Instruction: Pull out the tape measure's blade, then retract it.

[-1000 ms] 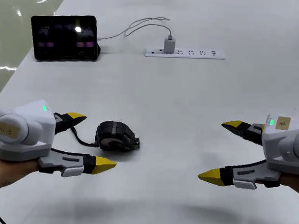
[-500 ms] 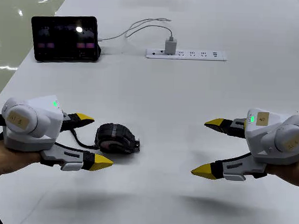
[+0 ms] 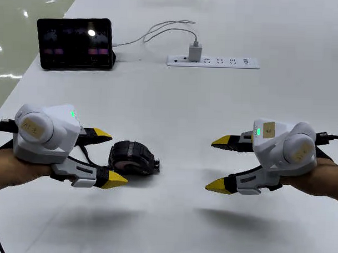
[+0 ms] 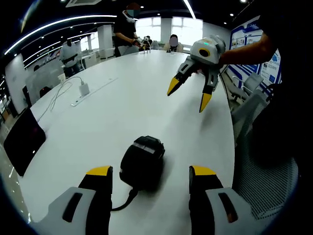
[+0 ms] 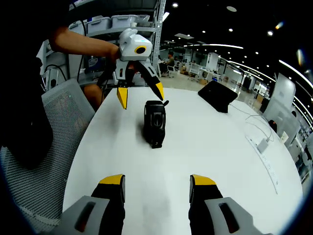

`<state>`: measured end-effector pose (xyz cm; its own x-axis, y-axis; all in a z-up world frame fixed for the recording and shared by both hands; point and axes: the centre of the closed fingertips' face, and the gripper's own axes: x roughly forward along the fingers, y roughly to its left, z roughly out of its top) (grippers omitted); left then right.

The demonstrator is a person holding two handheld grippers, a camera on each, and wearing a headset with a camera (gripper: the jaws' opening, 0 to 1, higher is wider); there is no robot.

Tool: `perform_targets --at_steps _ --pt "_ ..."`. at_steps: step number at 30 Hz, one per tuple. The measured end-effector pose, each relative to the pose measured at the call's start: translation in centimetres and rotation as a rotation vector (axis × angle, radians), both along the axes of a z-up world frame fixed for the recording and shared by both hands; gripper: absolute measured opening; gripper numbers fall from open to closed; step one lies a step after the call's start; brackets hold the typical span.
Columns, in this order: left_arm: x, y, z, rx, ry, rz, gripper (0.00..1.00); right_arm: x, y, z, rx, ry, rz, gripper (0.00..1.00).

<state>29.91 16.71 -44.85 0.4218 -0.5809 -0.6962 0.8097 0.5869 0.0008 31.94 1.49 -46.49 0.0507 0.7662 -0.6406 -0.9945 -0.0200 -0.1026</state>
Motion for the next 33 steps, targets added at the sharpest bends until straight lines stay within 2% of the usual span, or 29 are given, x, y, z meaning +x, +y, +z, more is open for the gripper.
perform_targets --at_steps 7,11,22,33 --pt "0.4 0.3 -0.6 0.053 0.017 -0.039 0.56 0.1 1.6 -0.5 -0.016 0.0 0.044 0.44" --pt "0.7 0.4 -0.7 0.064 0.021 -0.054 0.53 0.2 2.4 -0.8 -0.019 0.004 0.061 0.42" --pt "0.9 0.5 -1.5 0.13 0.04 -0.121 0.46 0.3 4.8 -1.3 -0.031 0.021 0.099 0.35" --pt "1.1 0.6 -2.1 0.157 0.057 -0.16 0.4 0.3 6.7 -2.3 -0.052 0.045 0.125 0.29"
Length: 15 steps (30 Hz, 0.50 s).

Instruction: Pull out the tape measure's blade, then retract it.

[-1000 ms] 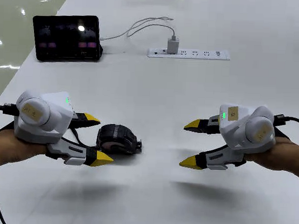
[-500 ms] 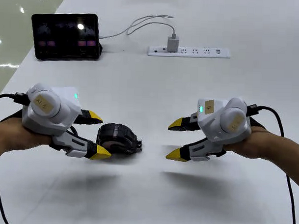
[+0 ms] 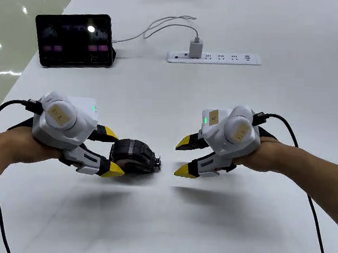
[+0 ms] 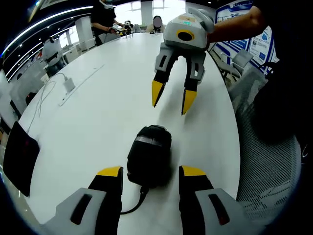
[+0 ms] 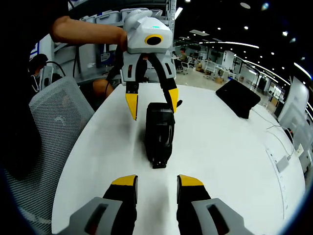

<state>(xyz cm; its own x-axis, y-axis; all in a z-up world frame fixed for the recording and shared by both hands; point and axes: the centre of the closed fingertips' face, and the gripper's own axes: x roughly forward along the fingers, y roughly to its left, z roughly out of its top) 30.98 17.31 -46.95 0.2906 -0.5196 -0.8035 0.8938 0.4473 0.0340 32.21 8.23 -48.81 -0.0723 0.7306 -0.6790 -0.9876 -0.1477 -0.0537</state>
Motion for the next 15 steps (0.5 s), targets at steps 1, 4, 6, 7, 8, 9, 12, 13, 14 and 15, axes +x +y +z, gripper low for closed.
perform_targets --at_steps 1,4,6,7,8,9,12,13,14,15 --pt "0.0 0.0 0.0 0.001 0.001 -0.002 0.4 0.0 0.1 -0.1 -0.001 0.005 0.001 0.29" --pt "0.2 -0.1 -0.2 0.008 0.003 -0.013 0.39 0.0 0.7 -0.3 -0.006 0.015 0.004 0.28" --pt "0.3 -0.2 -0.3 0.01 0.005 -0.018 0.38 0.0 1.0 -0.6 -0.011 0.017 0.006 0.27" --pt "0.3 -0.2 -0.3 0.011 0.007 -0.021 0.37 0.0 1.1 -0.7 -0.014 0.015 0.007 0.27" --pt "0.3 -0.2 -0.3 0.012 0.009 -0.024 0.36 0.1 1.2 -0.8 -0.017 0.012 0.006 0.26" --pt "0.3 -0.3 -0.4 0.014 0.011 -0.028 0.36 0.1 1.3 -0.9 -0.018 0.015 0.005 0.26" --pt "0.4 -0.3 -0.6 0.019 0.013 -0.038 0.35 0.0 1.7 -1.2 -0.024 0.02 0.011 0.25" --pt "0.4 -0.3 -0.7 0.019 0.014 -0.039 0.35 0.0 1.8 -1.3 -0.026 0.023 0.011 0.24" --pt "0.4 -0.4 -0.8 0.02 0.017 -0.042 0.35 0.0 1.9 -1.4 -0.028 0.025 0.012 0.24" --pt "0.3 -0.4 -0.8 0.02 0.019 -0.045 0.35 0.0 2.0 -1.5 -0.03 0.028 0.012 0.23"
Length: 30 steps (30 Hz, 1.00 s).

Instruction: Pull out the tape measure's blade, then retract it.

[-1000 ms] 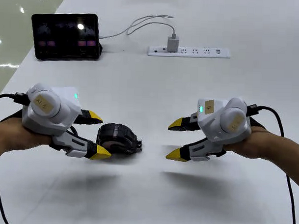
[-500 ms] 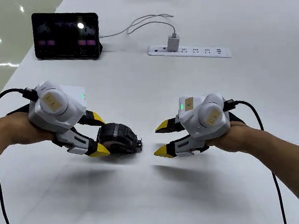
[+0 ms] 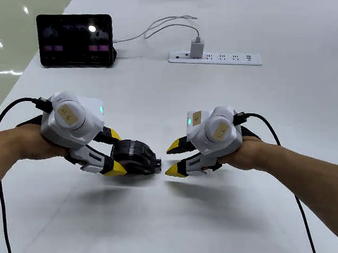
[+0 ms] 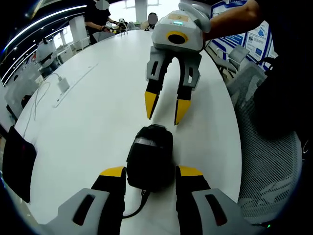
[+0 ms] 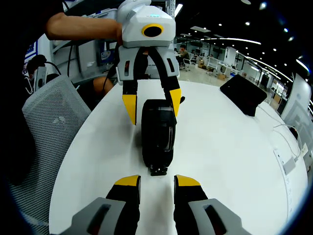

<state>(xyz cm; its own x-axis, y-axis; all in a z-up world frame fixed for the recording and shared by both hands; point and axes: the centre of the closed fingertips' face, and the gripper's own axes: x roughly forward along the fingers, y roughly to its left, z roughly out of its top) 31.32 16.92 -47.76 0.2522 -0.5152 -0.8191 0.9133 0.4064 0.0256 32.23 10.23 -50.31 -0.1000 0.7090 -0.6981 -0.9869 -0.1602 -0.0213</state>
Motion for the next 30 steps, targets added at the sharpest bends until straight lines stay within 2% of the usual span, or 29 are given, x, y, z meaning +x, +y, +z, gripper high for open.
perform_targets --at_steps 13,23,30 --pt "0.2 0.0 -0.2 0.004 0.001 -0.011 0.3 0.1 1.2 -1.0 -0.013 0.026 -0.009 0.18" --pt "0.5 0.0 -0.3 0.003 0.001 -0.02 0.27 -0.1 1.9 -1.4 -0.021 0.045 -0.007 0.13" --pt "0.5 0.0 -0.4 0.001 -0.002 -0.042 0.27 -0.1 1.9 -1.4 -0.019 0.041 -0.007 0.12"
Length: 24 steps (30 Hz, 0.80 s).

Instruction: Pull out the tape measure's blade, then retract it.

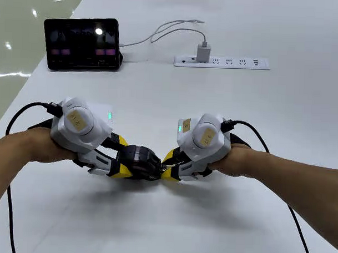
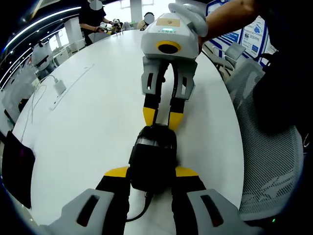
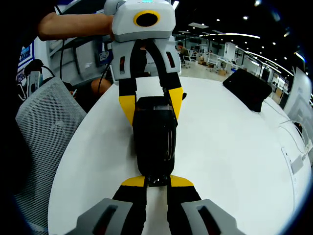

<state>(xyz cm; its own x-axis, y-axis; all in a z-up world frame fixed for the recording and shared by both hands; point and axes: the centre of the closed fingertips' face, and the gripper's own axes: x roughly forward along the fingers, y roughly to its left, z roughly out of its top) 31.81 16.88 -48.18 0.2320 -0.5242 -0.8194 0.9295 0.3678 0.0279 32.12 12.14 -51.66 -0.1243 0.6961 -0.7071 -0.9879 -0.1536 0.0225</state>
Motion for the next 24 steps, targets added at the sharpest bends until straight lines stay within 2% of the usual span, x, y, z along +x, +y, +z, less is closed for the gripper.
perform_targets --at_steps 24 --pt "-0.17 0.03 0.04 0.0 0.003 -0.02 0.25 -0.12 -0.07 0.02 -0.002 -0.02 0.025 0.08"
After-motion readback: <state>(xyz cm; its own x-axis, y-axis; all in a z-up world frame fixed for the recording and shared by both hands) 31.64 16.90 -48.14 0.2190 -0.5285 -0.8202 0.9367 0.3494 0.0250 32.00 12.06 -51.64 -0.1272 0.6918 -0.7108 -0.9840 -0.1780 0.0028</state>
